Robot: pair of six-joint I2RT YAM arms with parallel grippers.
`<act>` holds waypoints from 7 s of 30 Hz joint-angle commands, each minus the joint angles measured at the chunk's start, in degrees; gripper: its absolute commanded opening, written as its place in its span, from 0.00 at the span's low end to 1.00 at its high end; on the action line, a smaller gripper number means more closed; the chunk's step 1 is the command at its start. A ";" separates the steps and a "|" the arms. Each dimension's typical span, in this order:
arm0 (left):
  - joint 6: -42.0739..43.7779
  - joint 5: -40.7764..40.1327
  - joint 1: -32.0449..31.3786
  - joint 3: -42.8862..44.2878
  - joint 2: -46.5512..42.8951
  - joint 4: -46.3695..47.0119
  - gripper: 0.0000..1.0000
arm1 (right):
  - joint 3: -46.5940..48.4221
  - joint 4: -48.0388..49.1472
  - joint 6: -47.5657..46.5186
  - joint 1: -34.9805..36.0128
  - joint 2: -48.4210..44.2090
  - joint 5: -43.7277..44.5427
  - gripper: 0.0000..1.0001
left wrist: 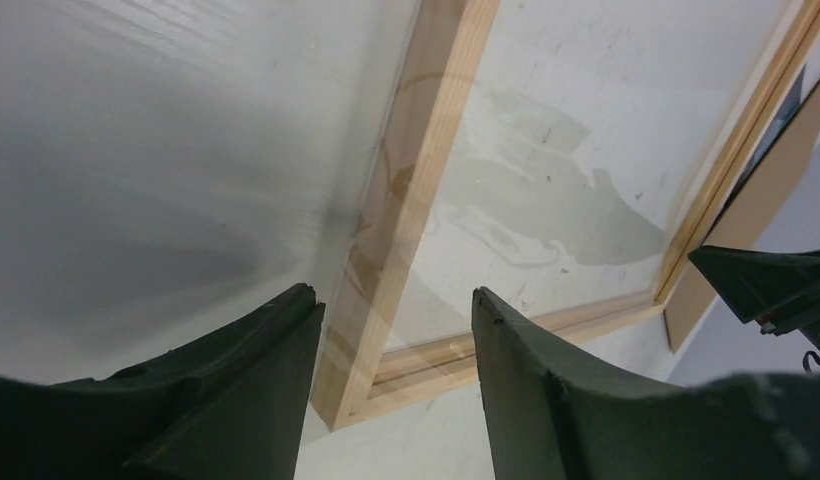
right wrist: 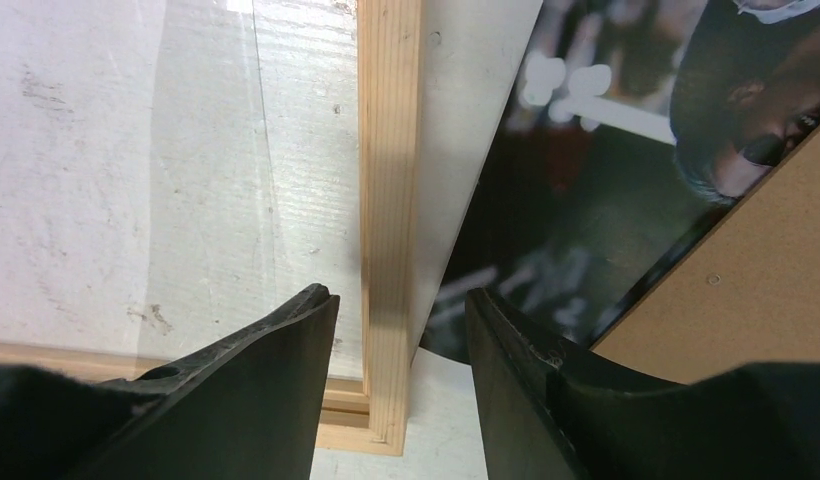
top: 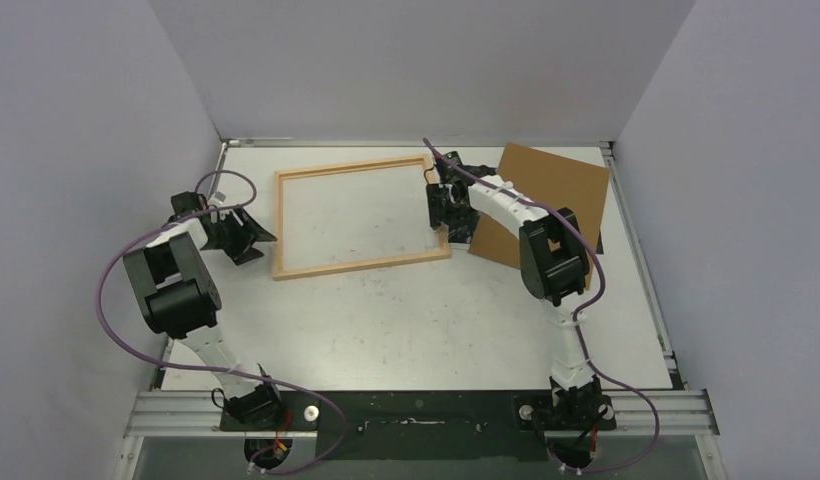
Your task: Put the photo into the frame
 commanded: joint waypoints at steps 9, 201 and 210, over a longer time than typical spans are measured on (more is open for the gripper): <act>1.51 10.71 1.29 4.44 6.73 0.68 0.43 | 2.17 -0.96 0.56 -1.11 -6.16 -0.50 0.51; 18.41 -20.17 -11.56 16.73 6.08 -19.60 0.00 | -13.70 20.81 -8.71 9.62 -58.71 22.37 0.00; 12.60 -11.94 -14.30 21.75 10.11 -14.73 0.00 | -10.98 16.55 -8.44 9.62 -58.09 20.37 0.00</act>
